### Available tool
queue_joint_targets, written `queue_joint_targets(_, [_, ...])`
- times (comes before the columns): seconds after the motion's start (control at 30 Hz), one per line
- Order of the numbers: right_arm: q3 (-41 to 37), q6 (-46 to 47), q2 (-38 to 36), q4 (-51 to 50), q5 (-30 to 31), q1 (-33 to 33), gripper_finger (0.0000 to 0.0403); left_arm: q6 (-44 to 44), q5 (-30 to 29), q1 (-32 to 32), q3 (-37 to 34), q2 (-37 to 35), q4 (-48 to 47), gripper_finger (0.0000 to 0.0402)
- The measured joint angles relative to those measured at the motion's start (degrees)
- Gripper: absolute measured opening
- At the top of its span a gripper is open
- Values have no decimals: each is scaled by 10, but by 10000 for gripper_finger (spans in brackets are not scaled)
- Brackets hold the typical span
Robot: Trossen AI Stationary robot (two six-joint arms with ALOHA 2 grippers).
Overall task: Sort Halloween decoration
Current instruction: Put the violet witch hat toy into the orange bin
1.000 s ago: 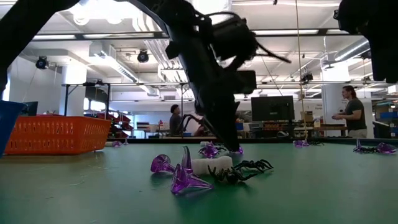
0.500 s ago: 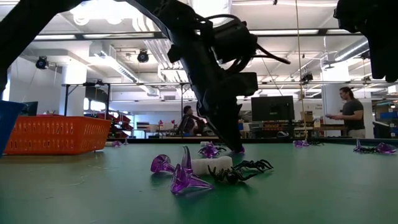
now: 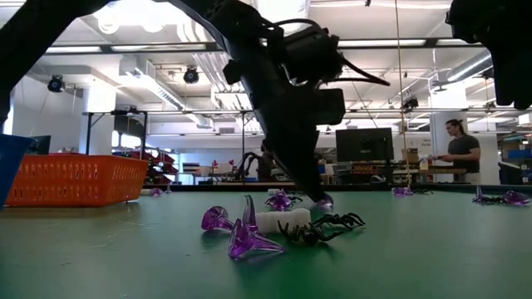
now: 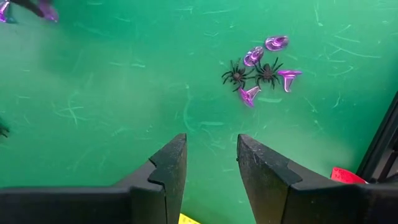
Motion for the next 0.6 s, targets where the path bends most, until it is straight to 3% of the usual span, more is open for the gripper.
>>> queue_joint_targets(0.3, [-1, -4, 0, -2, 9, 0, 134, 44, 6, 7, 32, -13, -77, 0])
queue_joint_targets(0.6, [-2, -3, 0, -2, 15, 0, 134, 65, 5, 10, 59, -13, -92, 0])
